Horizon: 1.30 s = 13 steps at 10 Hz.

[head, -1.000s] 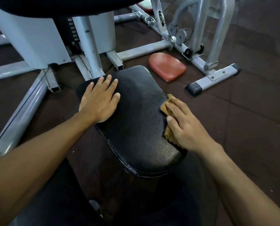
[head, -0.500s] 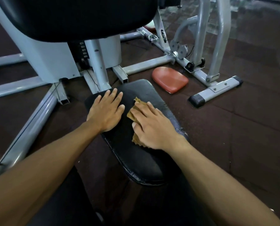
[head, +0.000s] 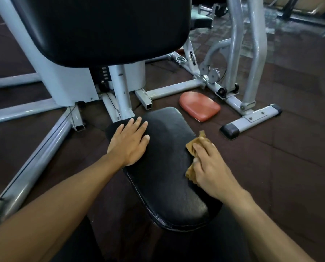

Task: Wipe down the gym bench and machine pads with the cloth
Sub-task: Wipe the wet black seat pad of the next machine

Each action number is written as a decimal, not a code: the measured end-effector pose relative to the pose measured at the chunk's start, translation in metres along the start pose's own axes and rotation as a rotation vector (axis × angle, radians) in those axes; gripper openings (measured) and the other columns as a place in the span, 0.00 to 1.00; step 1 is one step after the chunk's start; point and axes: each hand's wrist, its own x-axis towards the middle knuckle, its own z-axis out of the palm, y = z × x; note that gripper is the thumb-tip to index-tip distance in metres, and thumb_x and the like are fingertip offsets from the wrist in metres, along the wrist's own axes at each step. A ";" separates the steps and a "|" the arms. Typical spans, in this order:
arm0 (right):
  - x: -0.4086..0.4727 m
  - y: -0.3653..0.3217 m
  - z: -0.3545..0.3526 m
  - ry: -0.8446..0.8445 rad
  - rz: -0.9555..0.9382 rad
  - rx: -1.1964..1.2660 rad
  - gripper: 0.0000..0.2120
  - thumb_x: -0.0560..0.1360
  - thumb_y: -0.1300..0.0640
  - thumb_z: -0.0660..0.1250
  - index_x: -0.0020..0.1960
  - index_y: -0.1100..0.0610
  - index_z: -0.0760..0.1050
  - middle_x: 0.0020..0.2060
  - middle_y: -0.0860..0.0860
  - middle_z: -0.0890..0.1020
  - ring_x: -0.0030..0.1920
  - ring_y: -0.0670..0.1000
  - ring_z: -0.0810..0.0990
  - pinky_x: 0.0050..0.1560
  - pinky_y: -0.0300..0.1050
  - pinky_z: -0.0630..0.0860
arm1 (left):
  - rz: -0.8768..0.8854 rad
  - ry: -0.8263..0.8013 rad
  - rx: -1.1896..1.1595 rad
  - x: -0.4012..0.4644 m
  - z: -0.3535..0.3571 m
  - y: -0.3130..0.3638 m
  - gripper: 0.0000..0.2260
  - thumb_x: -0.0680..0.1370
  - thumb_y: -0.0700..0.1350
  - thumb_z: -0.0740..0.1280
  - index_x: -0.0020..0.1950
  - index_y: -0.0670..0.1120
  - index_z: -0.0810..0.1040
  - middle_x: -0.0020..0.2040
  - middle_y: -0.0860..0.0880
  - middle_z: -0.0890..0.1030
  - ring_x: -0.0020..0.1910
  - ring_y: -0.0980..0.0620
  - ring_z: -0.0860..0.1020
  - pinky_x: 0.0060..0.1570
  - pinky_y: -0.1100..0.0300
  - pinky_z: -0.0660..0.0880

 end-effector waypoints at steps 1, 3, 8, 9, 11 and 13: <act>0.006 -0.017 0.007 -0.029 -0.119 -0.104 0.24 0.79 0.51 0.51 0.70 0.60 0.69 0.72 0.56 0.67 0.75 0.55 0.61 0.77 0.52 0.51 | 0.004 0.003 0.009 0.001 0.000 0.000 0.25 0.83 0.56 0.47 0.79 0.52 0.53 0.80 0.50 0.50 0.78 0.51 0.47 0.75 0.49 0.46; 0.081 -0.037 0.022 -0.125 -0.207 -0.057 0.24 0.81 0.50 0.53 0.75 0.56 0.63 0.76 0.54 0.60 0.77 0.57 0.57 0.77 0.49 0.51 | 0.000 -0.028 0.037 0.003 -0.004 0.002 0.25 0.83 0.56 0.47 0.79 0.51 0.52 0.80 0.49 0.49 0.78 0.50 0.46 0.75 0.48 0.46; 0.088 -0.041 0.035 -0.156 -0.006 -0.048 0.25 0.81 0.46 0.53 0.77 0.47 0.55 0.78 0.54 0.53 0.77 0.59 0.52 0.75 0.59 0.53 | 0.058 -0.077 0.027 0.001 0.004 0.027 0.26 0.83 0.56 0.45 0.80 0.50 0.47 0.80 0.50 0.45 0.78 0.52 0.43 0.76 0.50 0.44; 0.090 -0.038 0.038 -0.123 -0.023 -0.040 0.23 0.81 0.48 0.54 0.75 0.49 0.58 0.77 0.55 0.58 0.77 0.60 0.56 0.74 0.58 0.57 | 0.063 -0.063 0.023 0.002 0.004 0.027 0.26 0.82 0.56 0.45 0.80 0.50 0.47 0.80 0.49 0.46 0.78 0.52 0.43 0.76 0.50 0.44; 0.094 -0.042 0.037 -0.074 -0.053 0.003 0.19 0.80 0.51 0.59 0.70 0.51 0.67 0.72 0.52 0.65 0.70 0.58 0.68 0.64 0.54 0.70 | 0.057 -0.053 0.008 0.001 0.004 0.027 0.26 0.82 0.56 0.45 0.80 0.50 0.47 0.80 0.49 0.46 0.78 0.52 0.43 0.76 0.51 0.44; 0.096 -0.043 0.039 -0.055 -0.063 0.019 0.17 0.80 0.53 0.59 0.69 0.50 0.68 0.71 0.50 0.67 0.71 0.56 0.69 0.61 0.53 0.75 | 0.062 -0.051 0.006 0.001 0.004 0.025 0.26 0.82 0.56 0.45 0.80 0.50 0.47 0.80 0.49 0.46 0.78 0.51 0.43 0.76 0.50 0.44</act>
